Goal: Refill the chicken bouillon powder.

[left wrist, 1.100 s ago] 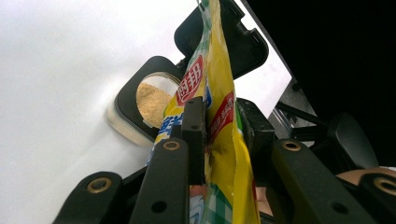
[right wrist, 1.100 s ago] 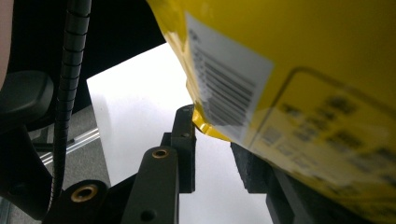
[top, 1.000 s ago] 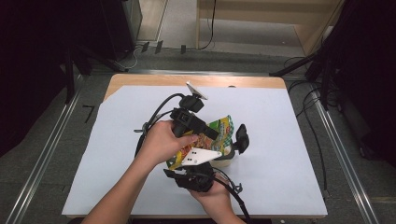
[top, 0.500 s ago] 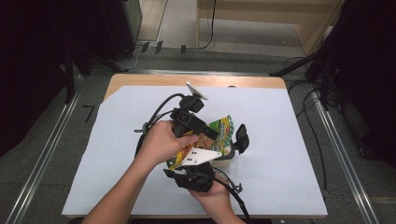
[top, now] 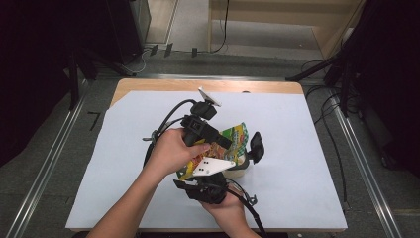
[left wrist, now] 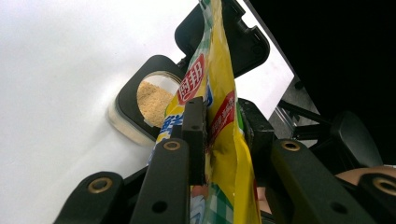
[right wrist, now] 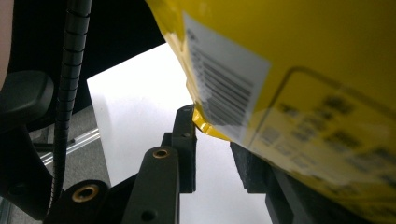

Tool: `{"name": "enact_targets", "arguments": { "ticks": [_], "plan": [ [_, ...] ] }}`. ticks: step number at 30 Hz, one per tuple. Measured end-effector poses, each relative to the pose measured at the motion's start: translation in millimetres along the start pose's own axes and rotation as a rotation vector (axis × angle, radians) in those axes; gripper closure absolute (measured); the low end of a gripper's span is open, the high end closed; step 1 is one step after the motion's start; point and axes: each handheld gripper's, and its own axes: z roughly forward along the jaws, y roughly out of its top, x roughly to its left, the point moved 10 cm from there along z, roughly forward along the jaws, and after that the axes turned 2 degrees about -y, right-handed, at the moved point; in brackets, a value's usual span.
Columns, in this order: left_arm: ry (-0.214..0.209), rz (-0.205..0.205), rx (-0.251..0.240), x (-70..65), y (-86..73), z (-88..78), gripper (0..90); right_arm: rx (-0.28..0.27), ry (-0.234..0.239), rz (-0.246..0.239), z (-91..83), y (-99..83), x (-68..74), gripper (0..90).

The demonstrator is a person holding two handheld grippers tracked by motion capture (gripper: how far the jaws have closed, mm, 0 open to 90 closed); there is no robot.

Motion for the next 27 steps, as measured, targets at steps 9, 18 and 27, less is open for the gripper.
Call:
{"name": "enact_targets", "arguments": {
  "ticks": [9,18,27],
  "plan": [
    [-0.002,0.004,-0.022,0.0,0.4,-4.8,76.2,-0.002,0.009,-0.006,1.2,1.9,1.1,73.7],
    [0.020,0.015,-0.060,0.5,-1.2,-11.4,76.4,-0.006,0.012,-0.029,4.7,5.0,1.6,73.7],
    [0.014,-0.013,-0.046,6.5,2.6,-8.2,76.6,0.003,0.024,-0.013,8.2,4.9,-1.0,73.6]
  ]
}}
